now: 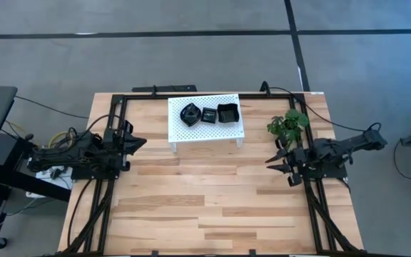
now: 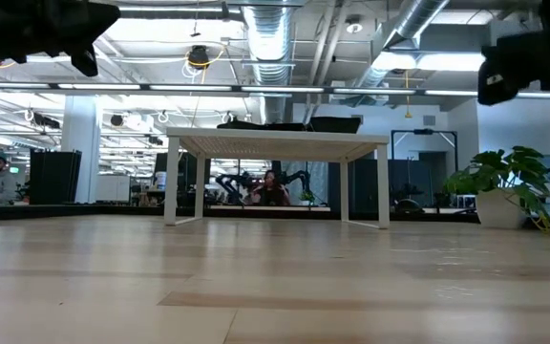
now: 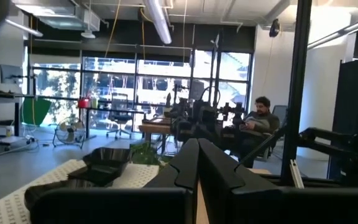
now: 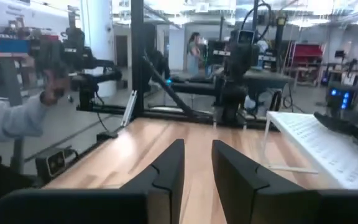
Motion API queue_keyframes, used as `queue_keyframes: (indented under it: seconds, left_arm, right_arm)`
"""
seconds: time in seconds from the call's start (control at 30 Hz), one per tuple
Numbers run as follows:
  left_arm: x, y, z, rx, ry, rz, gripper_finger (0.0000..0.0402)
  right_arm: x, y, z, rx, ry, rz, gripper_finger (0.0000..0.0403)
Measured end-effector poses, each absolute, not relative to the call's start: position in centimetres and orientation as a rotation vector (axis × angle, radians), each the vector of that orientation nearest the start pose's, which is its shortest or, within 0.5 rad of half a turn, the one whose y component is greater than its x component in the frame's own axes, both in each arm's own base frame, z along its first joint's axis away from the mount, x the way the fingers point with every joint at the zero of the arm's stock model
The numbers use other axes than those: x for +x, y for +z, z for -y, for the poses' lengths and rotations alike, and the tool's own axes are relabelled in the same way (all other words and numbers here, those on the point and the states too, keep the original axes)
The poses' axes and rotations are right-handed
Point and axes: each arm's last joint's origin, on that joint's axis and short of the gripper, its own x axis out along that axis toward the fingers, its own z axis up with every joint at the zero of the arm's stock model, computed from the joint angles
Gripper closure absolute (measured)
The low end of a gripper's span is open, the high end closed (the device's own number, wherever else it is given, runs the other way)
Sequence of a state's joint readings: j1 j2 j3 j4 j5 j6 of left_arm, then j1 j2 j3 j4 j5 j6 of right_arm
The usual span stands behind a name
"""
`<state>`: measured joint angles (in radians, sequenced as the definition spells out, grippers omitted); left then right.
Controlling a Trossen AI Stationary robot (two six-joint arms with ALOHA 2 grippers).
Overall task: Pick & Place Mini shaped plates
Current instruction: Return to Home Position
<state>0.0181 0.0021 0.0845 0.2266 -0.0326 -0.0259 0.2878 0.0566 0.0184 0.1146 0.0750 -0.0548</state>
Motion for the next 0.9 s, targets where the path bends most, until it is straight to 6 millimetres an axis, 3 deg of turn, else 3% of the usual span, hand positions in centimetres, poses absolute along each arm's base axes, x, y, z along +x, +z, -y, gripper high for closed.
queue_keyframes:
  seconds: [0.33, 0.57, 0.9]
  left_arm:
    - [8.9, 20.9, -0.3, -0.036, 0.045, 0.299, 0.0390]
    - [9.3, 19.3, -0.3, -0.067, 0.042, 0.273, 0.0390]
    - [9.4, 19.1, -0.3, -0.089, 0.038, 0.275, 0.0390]
  right_arm:
    - [9.4, 16.8, -2.5, -0.045, 0.209, 0.037, 0.0326]
    - [9.4, 17.1, -2.5, 0.089, 0.211, 0.048, 0.0326]
    - [9.4, 17.1, -2.5, 0.097, 0.210, 0.046, 0.0326]
